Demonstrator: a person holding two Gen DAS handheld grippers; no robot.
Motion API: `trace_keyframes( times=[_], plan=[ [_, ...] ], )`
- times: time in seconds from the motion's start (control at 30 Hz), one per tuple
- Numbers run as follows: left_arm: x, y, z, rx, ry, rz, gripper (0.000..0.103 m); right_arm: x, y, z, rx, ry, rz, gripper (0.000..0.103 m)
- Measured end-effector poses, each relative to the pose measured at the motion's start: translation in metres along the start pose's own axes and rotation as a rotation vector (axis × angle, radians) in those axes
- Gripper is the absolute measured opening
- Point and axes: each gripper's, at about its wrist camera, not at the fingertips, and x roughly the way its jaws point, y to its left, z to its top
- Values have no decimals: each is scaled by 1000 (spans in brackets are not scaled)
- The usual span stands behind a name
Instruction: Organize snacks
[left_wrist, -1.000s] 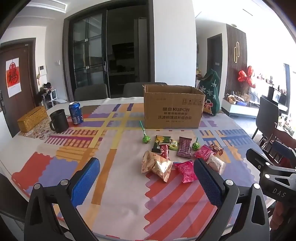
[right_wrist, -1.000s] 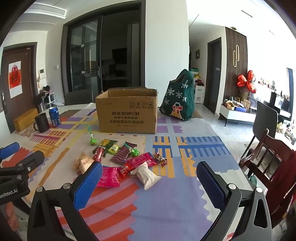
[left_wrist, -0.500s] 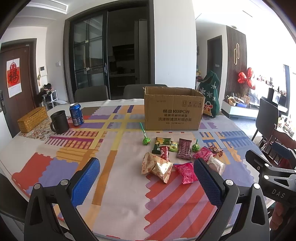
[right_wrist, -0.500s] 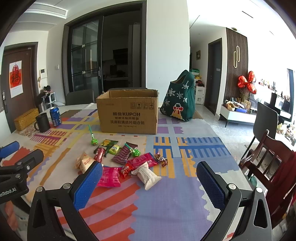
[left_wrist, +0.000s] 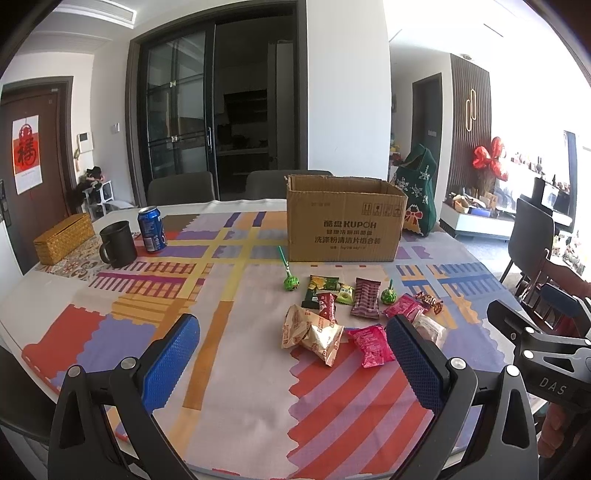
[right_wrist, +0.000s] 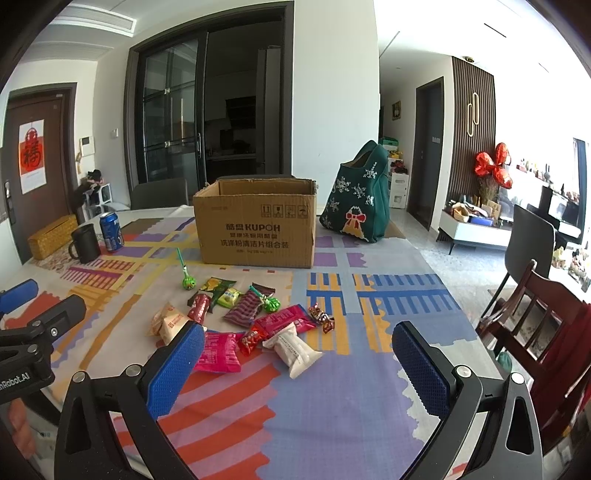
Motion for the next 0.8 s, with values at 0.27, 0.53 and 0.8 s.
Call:
trace_keyframes(
  times=[0.27,0.53,0.8],
  plan=[
    [-3,-2,4,1,-13,-9,103,-2,1,1,-3,-2,2,102],
    [-3,-3,3,0,-14,-11,103,-2,1,1,-4,-3,1,102],
    [-3,-4,4,0,-16,-12,103,-3,2,1,-4,-2,2,102]
  ],
)
